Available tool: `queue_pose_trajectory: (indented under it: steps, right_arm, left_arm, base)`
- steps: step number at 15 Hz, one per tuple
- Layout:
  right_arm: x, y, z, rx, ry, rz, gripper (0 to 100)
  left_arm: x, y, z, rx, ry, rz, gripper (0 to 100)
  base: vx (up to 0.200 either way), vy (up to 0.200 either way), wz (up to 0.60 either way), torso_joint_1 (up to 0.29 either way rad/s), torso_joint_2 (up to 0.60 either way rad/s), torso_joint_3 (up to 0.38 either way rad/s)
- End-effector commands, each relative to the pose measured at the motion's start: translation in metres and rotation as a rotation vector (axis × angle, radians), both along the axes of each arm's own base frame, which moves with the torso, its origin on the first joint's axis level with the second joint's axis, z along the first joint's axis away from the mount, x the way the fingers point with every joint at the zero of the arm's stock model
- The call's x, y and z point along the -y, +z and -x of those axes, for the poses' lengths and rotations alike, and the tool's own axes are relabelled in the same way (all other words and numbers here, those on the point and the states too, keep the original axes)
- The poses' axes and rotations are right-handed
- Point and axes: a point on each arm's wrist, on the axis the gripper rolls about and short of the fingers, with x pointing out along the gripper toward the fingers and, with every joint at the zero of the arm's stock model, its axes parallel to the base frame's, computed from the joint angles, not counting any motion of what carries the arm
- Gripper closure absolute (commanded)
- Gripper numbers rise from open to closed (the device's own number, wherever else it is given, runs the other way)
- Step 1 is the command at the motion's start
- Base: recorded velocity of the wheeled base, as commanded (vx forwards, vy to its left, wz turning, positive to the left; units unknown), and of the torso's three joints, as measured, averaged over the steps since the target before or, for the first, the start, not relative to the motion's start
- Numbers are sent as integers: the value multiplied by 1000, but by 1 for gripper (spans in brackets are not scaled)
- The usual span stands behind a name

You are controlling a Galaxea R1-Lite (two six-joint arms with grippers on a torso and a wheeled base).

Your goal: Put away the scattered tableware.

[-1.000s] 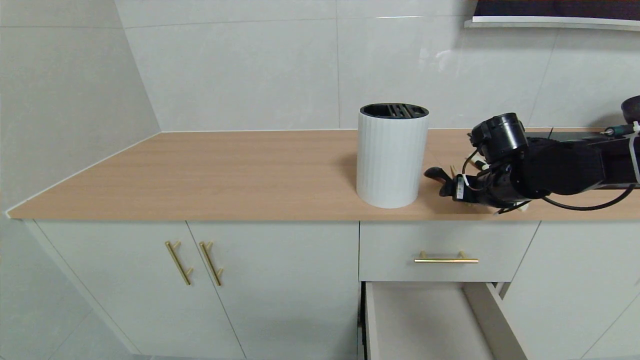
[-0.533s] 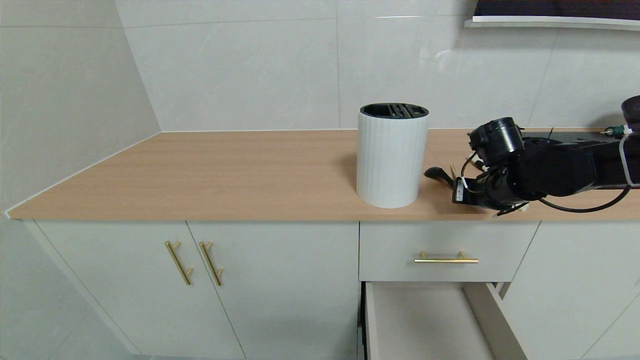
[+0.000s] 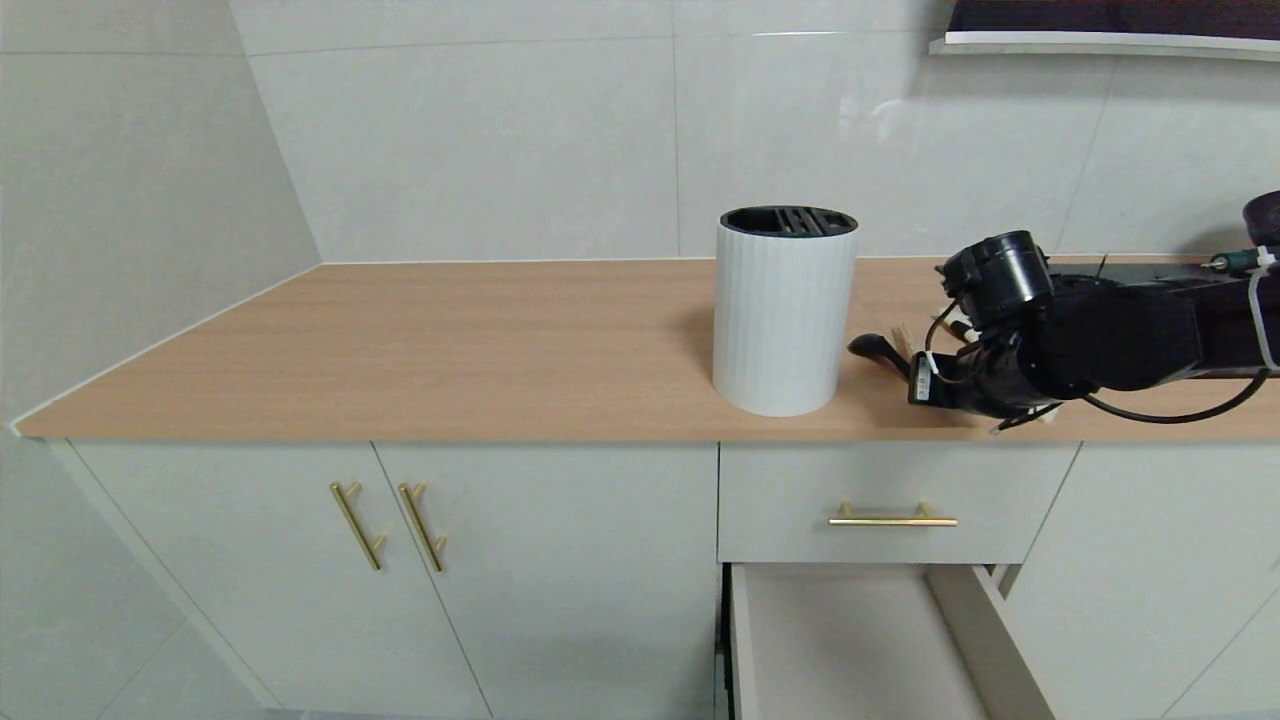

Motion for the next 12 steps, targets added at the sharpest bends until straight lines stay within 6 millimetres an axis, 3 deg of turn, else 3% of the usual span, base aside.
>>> queue_pose_trajectory:
  steps: [1,7,8,9,12]
  right_arm:
    - [5,22,15,48,-9,-35,100]
    - [35,88,119,148,77,-146,100]
    - [38,92,131,122,97,-148,100]
    - [42,97,162,49,162,-166,100]
    - [54,101,215,-61,352,-294,100]
  left_arm:
    - [0,0,0,-1,1,0,0]
    - [0,0,0,-1,1,0,0]
    - [0,0,0,-1,1,0,0]
    - [0,0,0,-1,1,0,0]
    - [0,0,0,0,1,0,0]
  base:
    - [0,0,0,0,0,0]
    - [0,0,0,0,0,0]
    - [0,0,0,0,0,0]
    - [0,0,0,0,0,0]
    - [0,0,0,0,0,0]
